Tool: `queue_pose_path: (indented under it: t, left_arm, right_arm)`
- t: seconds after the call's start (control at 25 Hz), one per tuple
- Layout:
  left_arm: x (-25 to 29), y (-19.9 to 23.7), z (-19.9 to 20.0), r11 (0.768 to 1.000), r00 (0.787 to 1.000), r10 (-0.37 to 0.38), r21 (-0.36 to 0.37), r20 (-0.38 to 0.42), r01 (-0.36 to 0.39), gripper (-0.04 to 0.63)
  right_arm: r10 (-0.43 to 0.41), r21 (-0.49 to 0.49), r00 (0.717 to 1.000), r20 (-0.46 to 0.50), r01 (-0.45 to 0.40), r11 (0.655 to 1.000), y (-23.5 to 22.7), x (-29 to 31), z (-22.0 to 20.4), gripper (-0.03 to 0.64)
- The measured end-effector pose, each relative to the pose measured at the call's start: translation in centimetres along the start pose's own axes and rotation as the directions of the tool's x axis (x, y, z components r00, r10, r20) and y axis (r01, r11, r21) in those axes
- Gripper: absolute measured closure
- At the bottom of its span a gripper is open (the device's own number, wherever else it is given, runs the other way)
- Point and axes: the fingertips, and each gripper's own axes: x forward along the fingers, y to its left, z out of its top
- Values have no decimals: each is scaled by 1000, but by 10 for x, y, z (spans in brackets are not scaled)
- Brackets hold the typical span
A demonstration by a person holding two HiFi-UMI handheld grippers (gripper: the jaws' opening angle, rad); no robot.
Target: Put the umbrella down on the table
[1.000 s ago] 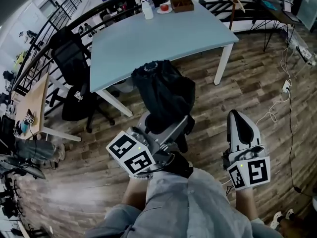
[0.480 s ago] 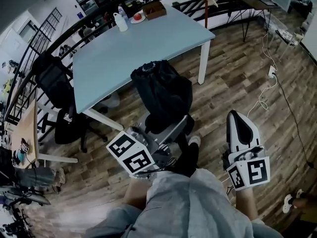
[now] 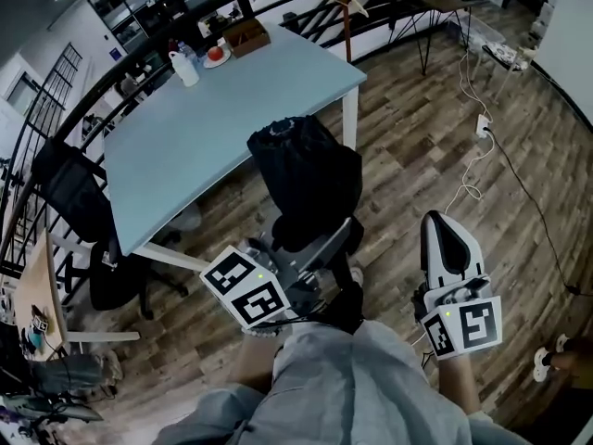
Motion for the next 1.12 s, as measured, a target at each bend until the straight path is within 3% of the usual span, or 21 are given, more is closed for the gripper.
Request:
queue_pose_path:
  t: [1.12]
  left_arm:
    - [160, 119, 35, 994, 993, -105, -22, -47, 104, 334]
  right_arm:
    - [-90, -37, 995, -39, 88, 995, -113, 156, -7, 618]
